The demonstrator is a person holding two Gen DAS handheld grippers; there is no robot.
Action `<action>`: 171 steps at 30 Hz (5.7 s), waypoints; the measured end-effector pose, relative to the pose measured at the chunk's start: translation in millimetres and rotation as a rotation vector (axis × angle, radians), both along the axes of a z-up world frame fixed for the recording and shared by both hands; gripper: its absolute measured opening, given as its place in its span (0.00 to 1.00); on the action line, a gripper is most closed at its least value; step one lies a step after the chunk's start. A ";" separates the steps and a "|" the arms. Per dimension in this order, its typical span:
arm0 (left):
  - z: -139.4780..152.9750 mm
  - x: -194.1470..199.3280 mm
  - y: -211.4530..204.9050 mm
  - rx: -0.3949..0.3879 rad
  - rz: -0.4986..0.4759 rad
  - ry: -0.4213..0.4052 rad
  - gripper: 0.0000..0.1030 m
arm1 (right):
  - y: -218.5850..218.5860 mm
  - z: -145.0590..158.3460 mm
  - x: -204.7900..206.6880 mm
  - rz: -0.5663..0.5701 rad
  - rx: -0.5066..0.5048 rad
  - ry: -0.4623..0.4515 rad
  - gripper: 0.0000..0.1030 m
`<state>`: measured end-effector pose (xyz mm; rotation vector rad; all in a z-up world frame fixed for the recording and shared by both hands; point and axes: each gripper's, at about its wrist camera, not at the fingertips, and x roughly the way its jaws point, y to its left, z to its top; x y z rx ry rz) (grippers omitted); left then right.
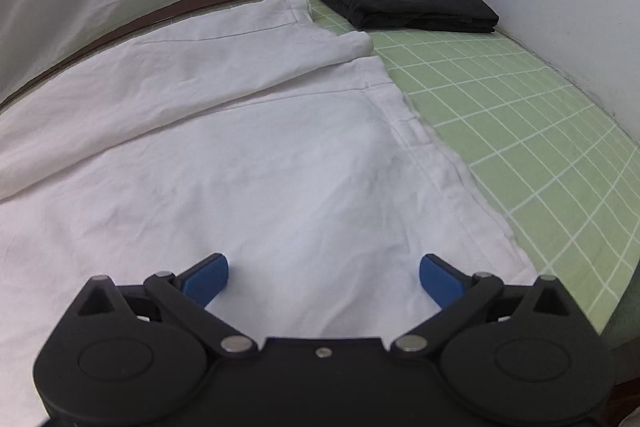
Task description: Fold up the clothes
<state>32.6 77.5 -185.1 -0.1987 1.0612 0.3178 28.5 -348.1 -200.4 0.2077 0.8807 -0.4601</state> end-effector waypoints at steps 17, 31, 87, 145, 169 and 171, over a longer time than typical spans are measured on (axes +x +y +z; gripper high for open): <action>11.1 -64.7 24.2 -0.161 0.141 -0.078 1.00 | -1.5 10.2 -66.4 0.017 0.243 -0.086 1.00; 27.2 -62.8 131.9 -0.222 0.371 -0.159 1.00 | 13.1 13.1 -96.1 -0.214 0.502 -0.171 1.00; 6.8 -25.7 233.6 -0.434 0.509 -0.313 0.55 | 26.6 -22.7 -125.8 -0.603 0.969 -0.522 0.66; 136.7 -90.6 186.2 -0.387 0.690 -0.456 0.07 | -60.1 166.4 -117.2 -0.393 0.510 -0.757 0.02; 113.2 168.1 166.3 -0.075 0.521 -0.414 0.67 | -20.3 131.1 280.4 0.100 0.233 -0.372 0.87; 105.0 169.1 142.9 -0.051 0.412 -0.343 0.67 | -17.9 110.0 251.2 0.065 0.188 -0.295 0.87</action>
